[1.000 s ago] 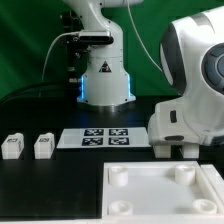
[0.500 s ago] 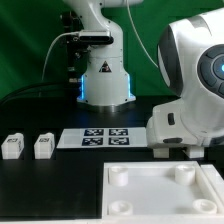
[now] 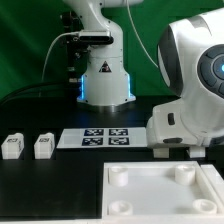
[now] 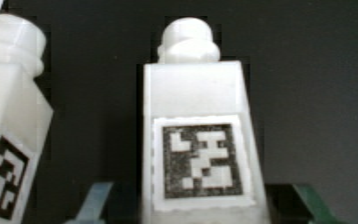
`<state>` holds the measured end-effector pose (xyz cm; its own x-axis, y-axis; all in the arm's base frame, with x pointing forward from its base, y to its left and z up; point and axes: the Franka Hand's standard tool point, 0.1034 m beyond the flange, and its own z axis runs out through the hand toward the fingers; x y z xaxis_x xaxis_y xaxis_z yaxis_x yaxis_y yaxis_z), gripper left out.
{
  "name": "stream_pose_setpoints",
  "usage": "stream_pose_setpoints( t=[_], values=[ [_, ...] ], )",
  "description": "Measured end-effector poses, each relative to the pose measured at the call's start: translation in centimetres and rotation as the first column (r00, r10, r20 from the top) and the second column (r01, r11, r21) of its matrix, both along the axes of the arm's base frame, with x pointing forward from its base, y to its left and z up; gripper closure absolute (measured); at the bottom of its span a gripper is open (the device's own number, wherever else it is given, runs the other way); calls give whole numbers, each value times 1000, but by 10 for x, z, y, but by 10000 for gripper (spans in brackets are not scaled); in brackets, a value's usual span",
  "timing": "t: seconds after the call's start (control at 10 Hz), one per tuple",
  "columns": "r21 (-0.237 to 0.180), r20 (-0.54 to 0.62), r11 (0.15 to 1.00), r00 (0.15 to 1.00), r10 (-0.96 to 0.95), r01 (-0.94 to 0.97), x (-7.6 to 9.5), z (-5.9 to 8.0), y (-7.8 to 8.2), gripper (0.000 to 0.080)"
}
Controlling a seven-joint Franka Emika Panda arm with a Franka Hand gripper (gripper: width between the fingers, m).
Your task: Assemble one leg
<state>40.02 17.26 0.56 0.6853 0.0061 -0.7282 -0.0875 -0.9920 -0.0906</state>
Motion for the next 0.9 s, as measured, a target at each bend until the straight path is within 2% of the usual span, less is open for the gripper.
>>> stream_pose_setpoints(
  t=[0.3, 0.4, 0.5, 0.6, 0.7, 0.8, 0.9],
  values=[
    [1, 1, 1000, 1000, 0, 0, 1, 0, 0, 507],
    [24, 5, 1000, 1000, 17, -17, 10, 11, -5, 507],
    [43, 50, 999, 999, 21, -23, 28, 31, -13, 506],
    [63, 60, 997, 998, 31, -34, 37, 53, -22, 506],
    [71, 139, 997, 990, 23, -34, 56, 69, -28, 506],
    [75, 235, 996, 972, 23, -42, 73, 92, -34, 506],
    [66, 373, 997, 927, 18, -46, 87, 107, -39, 506]
  ],
)
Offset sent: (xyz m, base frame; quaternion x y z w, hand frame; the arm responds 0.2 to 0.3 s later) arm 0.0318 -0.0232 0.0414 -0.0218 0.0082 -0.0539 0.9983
